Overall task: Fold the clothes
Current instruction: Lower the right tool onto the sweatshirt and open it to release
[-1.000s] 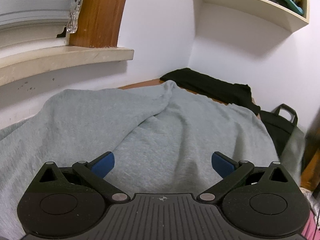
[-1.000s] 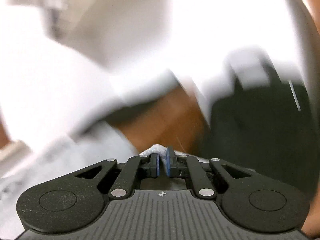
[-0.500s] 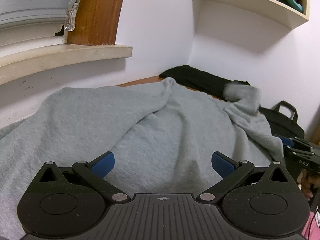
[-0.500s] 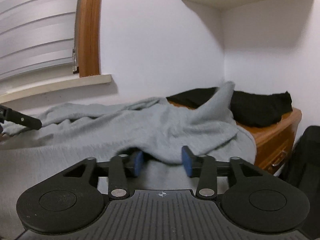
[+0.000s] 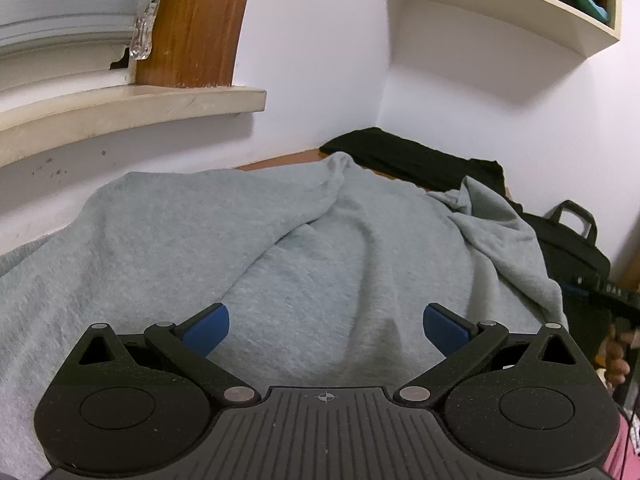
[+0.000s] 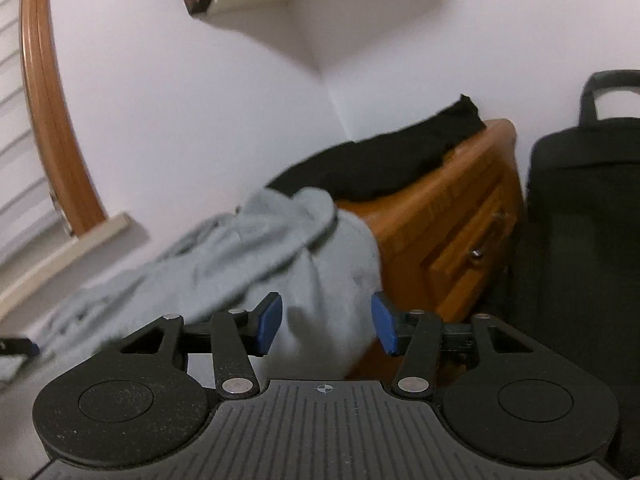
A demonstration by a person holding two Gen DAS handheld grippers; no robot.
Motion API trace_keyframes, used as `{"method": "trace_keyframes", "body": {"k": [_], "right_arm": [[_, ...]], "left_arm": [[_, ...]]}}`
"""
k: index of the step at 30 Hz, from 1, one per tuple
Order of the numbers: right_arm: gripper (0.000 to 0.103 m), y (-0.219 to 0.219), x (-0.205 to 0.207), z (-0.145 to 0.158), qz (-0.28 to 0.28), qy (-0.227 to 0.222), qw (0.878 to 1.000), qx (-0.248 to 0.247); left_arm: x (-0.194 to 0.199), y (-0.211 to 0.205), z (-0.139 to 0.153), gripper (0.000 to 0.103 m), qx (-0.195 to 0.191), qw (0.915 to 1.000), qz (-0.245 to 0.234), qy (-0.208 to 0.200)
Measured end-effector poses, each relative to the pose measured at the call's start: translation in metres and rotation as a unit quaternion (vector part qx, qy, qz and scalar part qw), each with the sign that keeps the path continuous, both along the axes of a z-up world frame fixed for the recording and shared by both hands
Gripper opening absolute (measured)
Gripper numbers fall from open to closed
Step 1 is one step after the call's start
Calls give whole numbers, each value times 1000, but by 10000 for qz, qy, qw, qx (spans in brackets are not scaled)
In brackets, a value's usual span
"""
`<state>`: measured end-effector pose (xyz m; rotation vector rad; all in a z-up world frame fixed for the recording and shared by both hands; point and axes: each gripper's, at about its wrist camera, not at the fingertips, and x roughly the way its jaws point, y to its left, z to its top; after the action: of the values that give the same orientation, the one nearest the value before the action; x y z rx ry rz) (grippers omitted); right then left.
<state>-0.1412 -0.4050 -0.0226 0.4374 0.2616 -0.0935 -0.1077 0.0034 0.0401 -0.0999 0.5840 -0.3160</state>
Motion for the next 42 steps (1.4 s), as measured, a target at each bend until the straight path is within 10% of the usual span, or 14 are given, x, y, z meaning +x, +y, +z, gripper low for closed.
{"method": "trace_keyframes", "body": {"k": [17, 23, 29, 42], "right_arm": [[37, -50, 146, 37, 568, 545, 9965, 293], [37, -44, 153, 31, 801, 479, 9952, 307], [7, -43, 161, 38, 829, 493, 9951, 207], [6, 65, 143, 70, 2329, 57, 9721, -268]], "left_arm": [[1, -1, -1, 103, 20, 9999, 94, 83], [1, -2, -1, 103, 81, 9998, 134, 106], [2, -3, -2, 103, 127, 9997, 138, 153], [-6, -10, 7, 103, 577, 9973, 438, -71]]}}
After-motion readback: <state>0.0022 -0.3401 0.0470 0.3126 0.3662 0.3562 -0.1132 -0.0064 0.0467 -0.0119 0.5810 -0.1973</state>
